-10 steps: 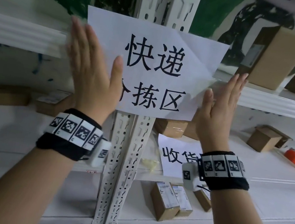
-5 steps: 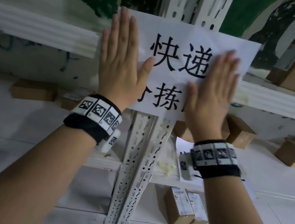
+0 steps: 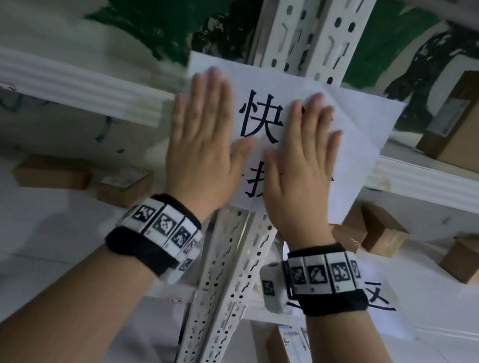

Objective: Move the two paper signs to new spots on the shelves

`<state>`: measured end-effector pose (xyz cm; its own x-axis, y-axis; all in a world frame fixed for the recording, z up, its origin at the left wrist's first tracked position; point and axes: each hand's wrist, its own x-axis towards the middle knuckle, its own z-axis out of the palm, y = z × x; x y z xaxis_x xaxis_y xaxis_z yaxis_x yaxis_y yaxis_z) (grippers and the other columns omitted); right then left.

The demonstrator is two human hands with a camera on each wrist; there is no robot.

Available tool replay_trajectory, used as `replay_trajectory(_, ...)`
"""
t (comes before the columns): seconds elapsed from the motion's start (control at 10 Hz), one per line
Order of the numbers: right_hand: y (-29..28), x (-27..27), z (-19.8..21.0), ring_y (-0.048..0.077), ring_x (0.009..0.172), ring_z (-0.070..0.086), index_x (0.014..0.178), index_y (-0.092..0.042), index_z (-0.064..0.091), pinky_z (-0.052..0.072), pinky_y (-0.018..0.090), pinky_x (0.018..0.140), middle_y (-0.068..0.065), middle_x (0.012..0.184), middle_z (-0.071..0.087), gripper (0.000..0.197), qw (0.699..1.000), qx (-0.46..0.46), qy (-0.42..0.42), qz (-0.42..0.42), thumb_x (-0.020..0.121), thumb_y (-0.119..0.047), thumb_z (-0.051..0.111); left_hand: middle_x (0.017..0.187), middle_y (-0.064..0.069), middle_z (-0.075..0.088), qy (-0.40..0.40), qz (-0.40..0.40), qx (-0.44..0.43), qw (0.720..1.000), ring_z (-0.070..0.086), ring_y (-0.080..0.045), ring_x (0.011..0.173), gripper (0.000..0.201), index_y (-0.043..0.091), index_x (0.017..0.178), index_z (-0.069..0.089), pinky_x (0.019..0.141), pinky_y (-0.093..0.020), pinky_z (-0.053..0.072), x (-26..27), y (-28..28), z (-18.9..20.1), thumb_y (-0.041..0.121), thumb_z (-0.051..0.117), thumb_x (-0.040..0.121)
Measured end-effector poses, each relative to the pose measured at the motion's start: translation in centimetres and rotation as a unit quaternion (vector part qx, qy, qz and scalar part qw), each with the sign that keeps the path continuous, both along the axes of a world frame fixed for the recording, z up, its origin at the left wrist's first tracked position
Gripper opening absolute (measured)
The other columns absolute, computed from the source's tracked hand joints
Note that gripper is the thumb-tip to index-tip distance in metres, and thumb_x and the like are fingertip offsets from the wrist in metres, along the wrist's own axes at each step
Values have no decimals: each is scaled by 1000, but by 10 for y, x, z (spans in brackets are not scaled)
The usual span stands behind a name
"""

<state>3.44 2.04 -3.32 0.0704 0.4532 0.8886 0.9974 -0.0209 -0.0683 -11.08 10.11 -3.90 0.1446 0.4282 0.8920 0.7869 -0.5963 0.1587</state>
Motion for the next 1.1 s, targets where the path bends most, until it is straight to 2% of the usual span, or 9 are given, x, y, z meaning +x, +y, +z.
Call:
replay_trajectory(0.1,-4,38,-5,33,164,-14,168,-5,-9,-3,57,133,15,175,-17,97,993,-19,72,-88,107,-62,41,177,-23,-6,8,74,-44,996,-3,-38,165,97,0,167,-5,133,-59,2,-18,22,-11,71,19,106)
replay_trajectory(0.2,-12,58,-13,31,165,-11,168,-3,-6,3,58,132,14,177,-12,97,991,-5,85,-105,107,-61,41,176,-25,-3,21,79,-31,996,-1,-41,165,97,-2,166,-4,133,-60,4,-32,31,-24,71,20,106)
replay_trajectory(0.4,-10,60,-17,30,166,-4,169,-3,3,3,54,133,13,177,-2,94,989,2,74,-128,105,-66,32,175,-27,5,13,73,-23,997,5,-45,164,99,-6,166,5,133,-60,3,-29,29,-30,71,21,106)
replay_trajectory(0.6,-18,57,-17,25,166,-6,169,-7,-2,4,51,134,10,178,-6,97,989,-28,83,-120,104,-71,31,177,-22,4,12,58,-40,997,3,-39,165,99,0,168,2,134,-56,3,-38,23,-28,74,15,104)
replay_trajectory(0.8,-37,44,-1,24,165,-14,168,-7,-9,1,49,135,10,177,-16,108,986,-90,99,-95,98,-83,23,176,-20,11,68,59,-79,993,9,-36,165,92,1,168,7,134,-52,9,-55,-7,-8,66,27,106)
replay_trajectory(0.9,-55,37,19,23,165,-14,168,-8,-8,5,49,135,9,177,-15,112,975,-158,132,-80,94,-88,12,177,-21,5,152,121,-163,967,5,-37,165,91,-1,168,2,134,-51,10,-60,-27,14,60,32,107)
replay_trajectory(1.0,-75,27,35,25,165,-9,169,-8,-5,10,54,134,10,177,-13,118,960,-219,151,-90,88,-93,3,176,-25,-4,227,192,-260,918,3,-41,165,87,-2,167,-3,134,-54,9,-56,-52,21,54,31,109)
replay_trajectory(1.1,-103,-2,57,38,161,20,164,-7,23,26,57,127,20,174,15,110,941,-268,172,-116,91,-89,12,156,-26,48,314,126,-374,864,51,-44,142,53,-1,151,47,115,-56,45,-52,-92,8,27,53,107)
